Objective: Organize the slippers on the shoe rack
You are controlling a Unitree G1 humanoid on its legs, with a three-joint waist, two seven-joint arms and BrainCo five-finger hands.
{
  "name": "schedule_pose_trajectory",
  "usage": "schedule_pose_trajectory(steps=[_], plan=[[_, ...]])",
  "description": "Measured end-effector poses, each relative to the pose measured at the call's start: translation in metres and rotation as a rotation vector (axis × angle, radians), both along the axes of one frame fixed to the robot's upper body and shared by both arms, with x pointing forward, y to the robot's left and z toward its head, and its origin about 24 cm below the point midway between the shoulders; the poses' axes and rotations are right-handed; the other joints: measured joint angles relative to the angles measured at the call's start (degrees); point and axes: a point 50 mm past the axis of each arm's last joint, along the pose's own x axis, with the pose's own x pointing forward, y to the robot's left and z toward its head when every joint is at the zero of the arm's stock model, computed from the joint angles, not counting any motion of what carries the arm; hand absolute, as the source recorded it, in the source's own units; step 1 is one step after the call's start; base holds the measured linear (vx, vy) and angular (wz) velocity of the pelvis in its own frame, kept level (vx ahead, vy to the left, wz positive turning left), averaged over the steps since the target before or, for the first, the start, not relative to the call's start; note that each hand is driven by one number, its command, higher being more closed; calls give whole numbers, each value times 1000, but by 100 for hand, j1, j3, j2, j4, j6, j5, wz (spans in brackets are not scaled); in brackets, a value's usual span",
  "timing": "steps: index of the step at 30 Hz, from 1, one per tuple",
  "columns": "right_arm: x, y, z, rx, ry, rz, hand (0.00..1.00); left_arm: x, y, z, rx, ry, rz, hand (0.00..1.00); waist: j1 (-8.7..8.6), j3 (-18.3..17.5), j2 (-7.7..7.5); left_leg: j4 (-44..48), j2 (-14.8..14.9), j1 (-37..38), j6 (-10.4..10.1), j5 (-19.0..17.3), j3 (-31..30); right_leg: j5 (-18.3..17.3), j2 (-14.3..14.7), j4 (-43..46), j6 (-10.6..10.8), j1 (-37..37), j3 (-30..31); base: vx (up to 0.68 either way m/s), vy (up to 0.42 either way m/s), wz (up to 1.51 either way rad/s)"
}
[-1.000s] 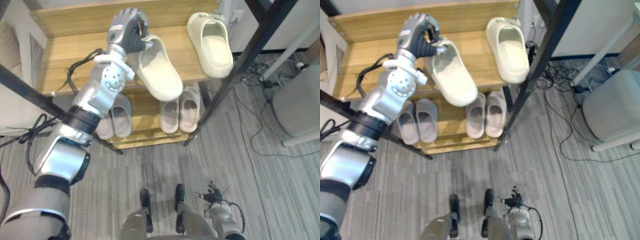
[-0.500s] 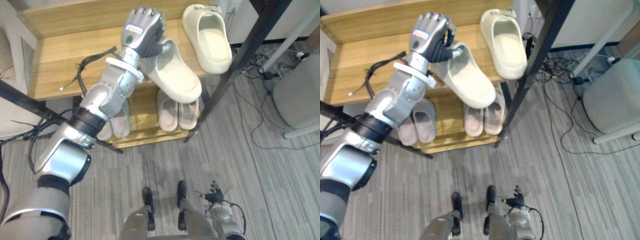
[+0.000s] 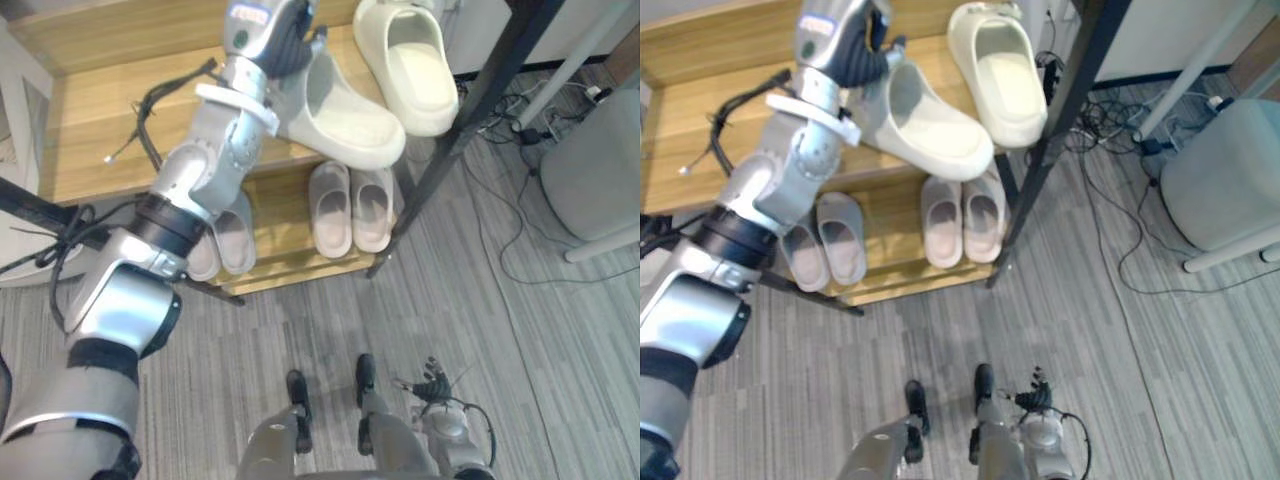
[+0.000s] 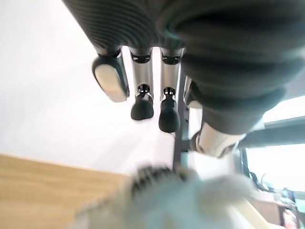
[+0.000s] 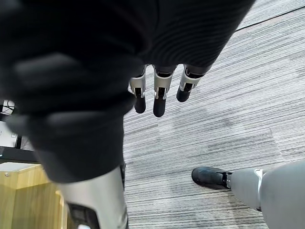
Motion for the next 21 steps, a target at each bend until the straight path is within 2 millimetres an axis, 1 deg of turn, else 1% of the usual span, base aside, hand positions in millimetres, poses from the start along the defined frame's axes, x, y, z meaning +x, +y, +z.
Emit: schedule_pose_trajectory(steps=[5, 11, 13, 15, 16, 17, 18, 19, 21], plan=[[0, -1, 0, -2, 0, 0, 0, 0, 4, 2, -20, -4, 16, 0, -46, 4, -6, 10, -2, 0, 22, -50, 9, 50, -2, -4, 66, -2, 58, 11, 1, -1], [0, -1, 0, -2, 1, 0, 0, -1, 9, 7, -50, -15, 23, 0, -54, 9, -14, 30, 4, 0, 25, -52, -2, 72, -2, -4, 69, 6, 54, 0, 0, 0], [-2, -1, -1, -2, 4, -1, 0, -3, 11, 12, -89, -33, 14, 0, -53, 11, -12, 32, 5, 0, 27, -51, -33, 73, -3, -7, 68, 23, 31, 25, -14, 6], [-6, -1, -2, -2, 11, -4, 0, -12, 12, 19, -166, -81, -29, 0, -56, 34, 8, 35, 4, 7, 29, -38, -108, 72, -5, -21, 67, 75, -68, 29, -14, 13], [-7, -1, -2, -2, 13, -4, 0, -13, 12, 20, -180, -86, -39, 0, -61, 40, 12, 36, 4, 12, 28, -37, -125, 72, -5, -27, 67, 91, -86, 33, -9, 16], [-10, -1, -4, -1, 23, -6, 0, -20, 14, 18, -253, -108, -86, 0, -55, 52, 16, 32, 9, 50, 23, -33, -162, 72, -2, -32, 67, 141, -131, 33, -4, 13], [-10, -2, -4, -2, 25, -5, 0, -24, 19, 11, -326, -112, -112, 0, -55, 67, 33, 6, 5, 99, 22, -24, -188, 71, -3, -40, 66, 190, -157, 33, -4, 11], [-10, -2, -4, -2, 26, -5, 0, -24, 20, 9, -345, -108, -117, 0, -55, 72, 41, 1, 2, 111, 23, -22, -196, 70, -4, -43, 65, 203, -167, 27, 5, 13], [-11, -1, -5, -1, 32, 1, 0, -25, 30, -20, -523, -44, -161, 0, -51, 115, 86, -30, -32, 191, 22, 4, -306, 45, -26, -68, 35, 333, -265, 22, 13, 21]])
